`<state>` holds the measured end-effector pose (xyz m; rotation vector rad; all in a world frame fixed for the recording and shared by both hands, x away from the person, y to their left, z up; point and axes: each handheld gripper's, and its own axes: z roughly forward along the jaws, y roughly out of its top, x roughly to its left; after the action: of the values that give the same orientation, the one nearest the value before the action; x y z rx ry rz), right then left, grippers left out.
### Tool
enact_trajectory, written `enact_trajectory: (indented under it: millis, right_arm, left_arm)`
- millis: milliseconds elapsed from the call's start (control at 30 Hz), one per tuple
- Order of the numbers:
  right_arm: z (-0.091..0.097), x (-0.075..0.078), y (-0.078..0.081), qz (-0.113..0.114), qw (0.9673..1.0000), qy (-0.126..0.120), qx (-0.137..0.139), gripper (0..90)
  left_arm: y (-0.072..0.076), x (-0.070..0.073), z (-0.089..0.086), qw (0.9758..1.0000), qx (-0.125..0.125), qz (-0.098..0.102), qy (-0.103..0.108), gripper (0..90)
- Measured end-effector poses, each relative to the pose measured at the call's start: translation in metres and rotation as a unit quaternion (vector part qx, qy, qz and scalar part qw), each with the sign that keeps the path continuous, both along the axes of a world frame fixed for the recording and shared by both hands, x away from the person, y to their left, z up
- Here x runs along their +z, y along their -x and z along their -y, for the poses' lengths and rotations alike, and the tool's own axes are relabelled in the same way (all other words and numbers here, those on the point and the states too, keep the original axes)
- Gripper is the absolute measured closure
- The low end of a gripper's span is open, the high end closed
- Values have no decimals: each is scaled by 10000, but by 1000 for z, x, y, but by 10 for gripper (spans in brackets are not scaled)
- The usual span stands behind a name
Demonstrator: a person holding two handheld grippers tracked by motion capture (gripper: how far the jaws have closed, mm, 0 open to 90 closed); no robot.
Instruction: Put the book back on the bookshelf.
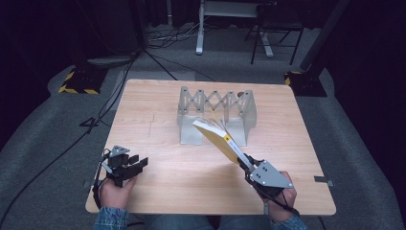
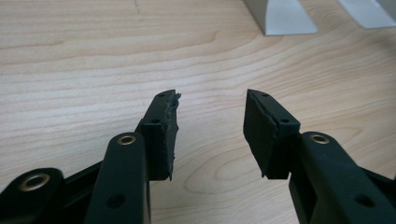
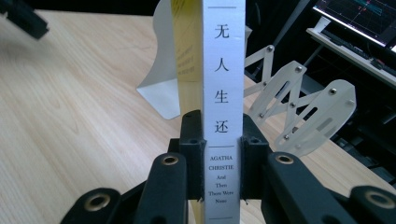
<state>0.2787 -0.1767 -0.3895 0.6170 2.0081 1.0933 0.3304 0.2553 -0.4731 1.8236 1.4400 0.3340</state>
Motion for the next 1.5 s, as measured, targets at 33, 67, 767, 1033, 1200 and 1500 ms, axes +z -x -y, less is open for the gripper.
enact_trajectory:
  millis: [33,67,767,1033,1200,1500]
  right_arm:
    - [0,0,0,0,10000,0,0,763]
    - [3,4,-2,-3,10000,-89,-35,764]
    - [35,25,-45,-314,9927,-1037,-527,764]
    - [34,26,-69,-391,9887,-1207,-794,764]
    - [29,24,-79,-422,9867,-1267,-926,764]
    - [23,25,-99,-484,9801,-1616,-1047,763]
  left_arm:
    - [0,0,0,10000,0,0,0,544]
    - [-1,-2,-1,9999,21,5,-102,543]
    - [-13,-24,7,9959,-242,7,-873,544]
    - [-12,-27,9,9952,-269,195,-922,513]
    - [-11,-28,11,9943,-323,258,-984,500]
    - [-11,-30,14,9931,-361,358,-1061,493]
